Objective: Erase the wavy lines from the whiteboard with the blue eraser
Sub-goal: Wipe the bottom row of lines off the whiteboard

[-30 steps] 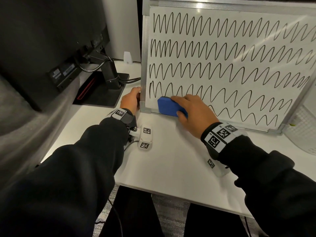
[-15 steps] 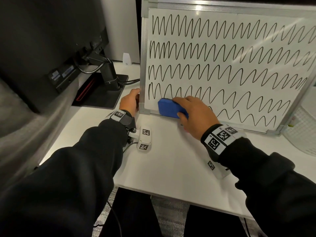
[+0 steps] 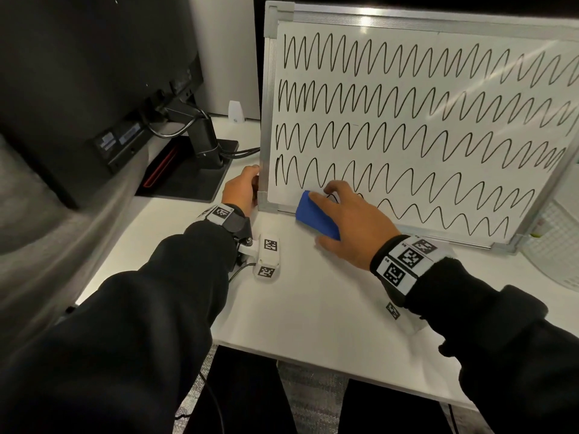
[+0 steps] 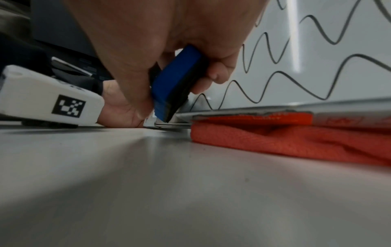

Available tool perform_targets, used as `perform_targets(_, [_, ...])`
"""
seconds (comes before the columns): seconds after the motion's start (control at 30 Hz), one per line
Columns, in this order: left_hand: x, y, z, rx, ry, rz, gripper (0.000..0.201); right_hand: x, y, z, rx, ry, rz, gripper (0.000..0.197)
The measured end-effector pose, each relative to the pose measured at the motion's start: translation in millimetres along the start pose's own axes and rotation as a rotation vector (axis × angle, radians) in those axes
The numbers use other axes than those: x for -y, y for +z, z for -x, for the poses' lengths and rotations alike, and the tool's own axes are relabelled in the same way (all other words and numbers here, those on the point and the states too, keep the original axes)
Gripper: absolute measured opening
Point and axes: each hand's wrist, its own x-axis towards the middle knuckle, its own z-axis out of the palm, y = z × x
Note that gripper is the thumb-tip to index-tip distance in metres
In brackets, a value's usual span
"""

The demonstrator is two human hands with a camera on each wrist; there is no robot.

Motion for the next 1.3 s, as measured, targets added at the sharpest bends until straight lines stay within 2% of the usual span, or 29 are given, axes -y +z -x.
perform_targets(0.1, [3, -3, -1, 0.038, 0.002, -0.070, 0.053, 6, 1, -1, 0.024, -0.057, 0.047, 0.068])
perform_targets(0.23, [-2, 2, 3, 0.016, 0.009, 0.015, 0.030, 1, -5, -2, -0.027, -0.019, -0.007, 0.067])
perform_targets(0.33, [-2, 2, 3, 0.018, 0.017, 0.011, 0.025, 1, -4, -1, 0.048, -0.047, 0.000, 0.065])
perform_targets(0.47, [0, 3, 1, 0.013, 0.022, 0.035, 0.017, -1, -5, -2, -0.004, -0.018, -0.026, 0.063])
perform_targets(0.6, [1, 2, 0, 0.015, 0.024, 0.029, 0.019, 0, -4, 1, 0.029, -0.023, -0.004, 0.061])
perform_targets(0.7, [2, 2, -2, 0.023, 0.028, 0.020, 0.022, -2, -5, 0, -0.027, 0.000, -0.043, 0.062])
perform_targets(0.8, [2, 0, -1, 0.020, 0.028, -0.007, 0.027, -1, -3, 1, 0.018, -0.013, -0.041, 0.060])
perform_targets(0.93, [6, -4, -3, 0.017, 0.005, -0.062, 0.056, -2, -5, 3, -0.040, 0.037, -0.047, 0.058])
perform_targets(1.07, [7, -6, -5, 0.009, -0.002, -0.054, 0.054, -3, -4, 9, 0.009, 0.050, -0.050, 0.058])
perform_targets(1.17, [9, -8, -8, 0.017, 0.002, -0.069, 0.059, -3, -6, 10, -0.051, 0.055, -0.074, 0.057])
perform_targets(1.3, [7, -8, -4, 0.027, 0.008, -0.056, 0.058, -4, -6, 16, 0.022, 0.077, -0.069, 0.057])
